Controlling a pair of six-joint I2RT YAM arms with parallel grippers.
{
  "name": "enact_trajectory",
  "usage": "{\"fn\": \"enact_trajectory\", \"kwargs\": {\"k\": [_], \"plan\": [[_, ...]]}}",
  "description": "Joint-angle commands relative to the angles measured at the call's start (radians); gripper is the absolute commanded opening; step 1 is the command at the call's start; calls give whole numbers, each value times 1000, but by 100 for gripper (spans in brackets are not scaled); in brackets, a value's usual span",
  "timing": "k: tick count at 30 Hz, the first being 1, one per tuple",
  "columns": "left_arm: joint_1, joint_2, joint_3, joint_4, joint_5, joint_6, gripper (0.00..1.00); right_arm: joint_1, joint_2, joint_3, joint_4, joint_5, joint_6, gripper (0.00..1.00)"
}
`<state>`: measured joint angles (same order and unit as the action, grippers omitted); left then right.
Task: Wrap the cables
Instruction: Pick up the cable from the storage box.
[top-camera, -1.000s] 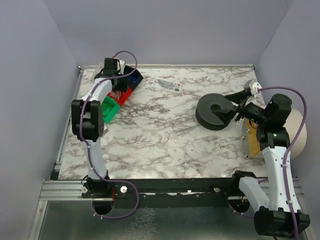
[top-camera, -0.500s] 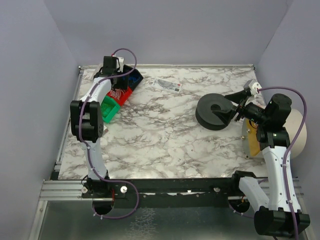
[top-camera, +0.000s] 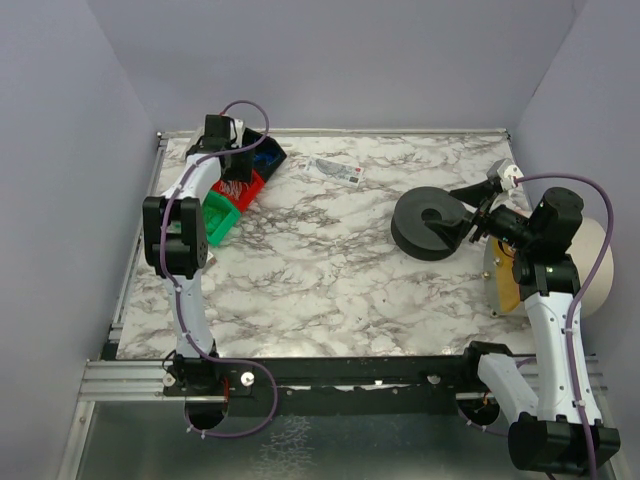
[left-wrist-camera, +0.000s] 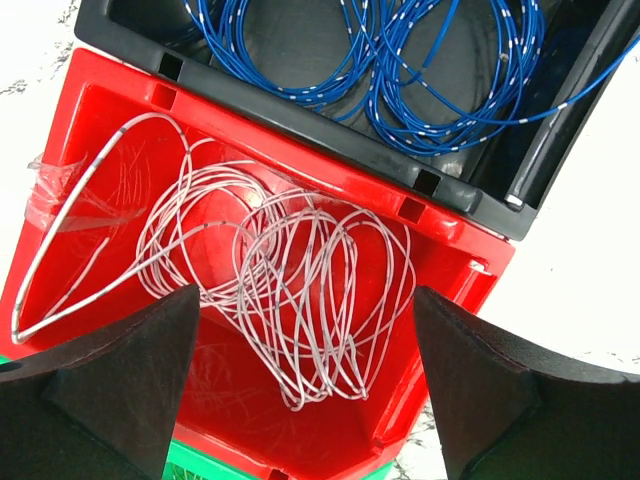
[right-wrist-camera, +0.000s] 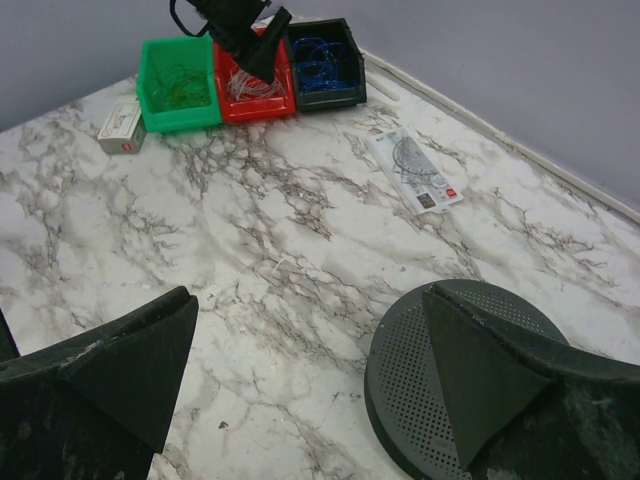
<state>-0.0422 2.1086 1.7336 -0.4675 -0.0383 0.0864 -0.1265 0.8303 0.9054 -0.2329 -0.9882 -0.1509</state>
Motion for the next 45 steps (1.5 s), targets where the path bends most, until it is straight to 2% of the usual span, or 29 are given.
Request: {"fn": "enact_trajectory", "kwargs": {"k": [1, 12, 17, 22, 25, 30, 32, 34, 36, 39, 45], "plan": [[5, 41, 41, -31, -18, -17, 88, -5, 1, -10, -4, 4, -13, 100], [10, 94, 68, -62, 20, -25, 85, -5, 1, -10, -7, 7, -18, 100], [10, 90, 68, -63, 37, -36, 77, -4, 0, -10, -9, 7, -21, 100], [10, 76, 68, -63, 82, -38, 58, -5, 0, -10, -8, 7, -20, 100], [10, 67, 68, -62, 83, -42, 56, -6, 0, -12, -8, 8, -22, 100], [10, 47, 70, -58, 76, -42, 41, -6, -1, -11, -9, 5, -22, 100], [10, 39, 72, -54, 73, -41, 31, -5, -2, -12, -8, 6, -22, 100], [10, 27, 75, -53, 71, -37, 25, -5, -3, -11, -9, 7, -24, 100], [10, 11, 78, -53, 68, -34, 12, -7, -3, -12, -9, 8, -23, 100], [11, -24, 82, -51, 67, -33, 2, -4, -3, -13, -9, 5, -23, 100], [11, -114, 96, -55, 82, -42, 0, -7, -5, -13, -8, 3, -24, 100]]}}
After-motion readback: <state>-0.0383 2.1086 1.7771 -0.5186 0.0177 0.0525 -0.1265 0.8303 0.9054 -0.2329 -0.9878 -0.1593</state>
